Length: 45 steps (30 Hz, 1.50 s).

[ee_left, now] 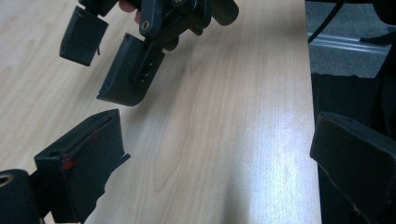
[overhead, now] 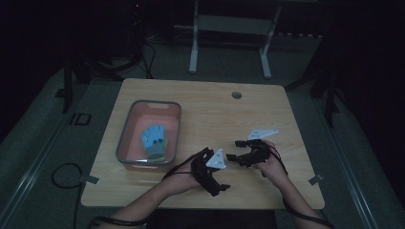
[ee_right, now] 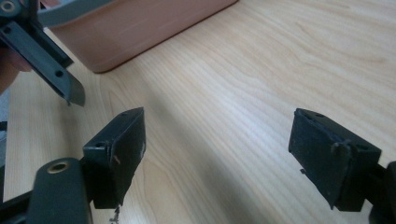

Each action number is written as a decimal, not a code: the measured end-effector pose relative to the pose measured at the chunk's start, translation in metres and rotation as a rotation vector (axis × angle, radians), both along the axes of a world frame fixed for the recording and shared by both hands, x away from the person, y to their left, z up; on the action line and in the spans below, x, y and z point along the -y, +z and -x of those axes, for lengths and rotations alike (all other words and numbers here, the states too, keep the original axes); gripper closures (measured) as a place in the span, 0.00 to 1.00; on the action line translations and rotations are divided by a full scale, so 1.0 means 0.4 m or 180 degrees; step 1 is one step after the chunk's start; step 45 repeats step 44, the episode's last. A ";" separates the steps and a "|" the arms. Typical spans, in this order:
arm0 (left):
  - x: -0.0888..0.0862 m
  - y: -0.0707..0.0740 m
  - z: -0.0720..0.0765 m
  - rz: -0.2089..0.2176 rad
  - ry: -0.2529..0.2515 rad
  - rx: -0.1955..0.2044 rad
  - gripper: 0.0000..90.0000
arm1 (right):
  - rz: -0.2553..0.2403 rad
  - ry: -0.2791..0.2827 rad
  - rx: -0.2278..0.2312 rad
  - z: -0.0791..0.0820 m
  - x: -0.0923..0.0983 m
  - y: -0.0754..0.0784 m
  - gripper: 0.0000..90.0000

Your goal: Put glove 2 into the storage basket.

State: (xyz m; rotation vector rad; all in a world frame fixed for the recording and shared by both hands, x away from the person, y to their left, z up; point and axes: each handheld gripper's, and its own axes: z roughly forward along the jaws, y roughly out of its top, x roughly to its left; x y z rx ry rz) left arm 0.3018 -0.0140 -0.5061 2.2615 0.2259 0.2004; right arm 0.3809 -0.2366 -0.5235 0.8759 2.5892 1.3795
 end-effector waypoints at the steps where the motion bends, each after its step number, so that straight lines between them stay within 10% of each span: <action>1: 0.004 -0.005 0.001 0.0008 0.0004 -0.0004 0.04 | 0.0011 -0.0005 0.0002 0.003 0.002 -0.005 0.21; 30: 0.017 -0.123 -0.005 -0.0006 0.0002 -0.0132 0.04 | 0.0143 0.0012 -0.0079 0.038 0.024 -0.089 0.20; 45: 0.011 -0.129 -0.004 0.0007 0.0014 -0.0071 0.04 | 0.0197 -0.0027 -0.0050 0.035 0.027 -0.096 0.20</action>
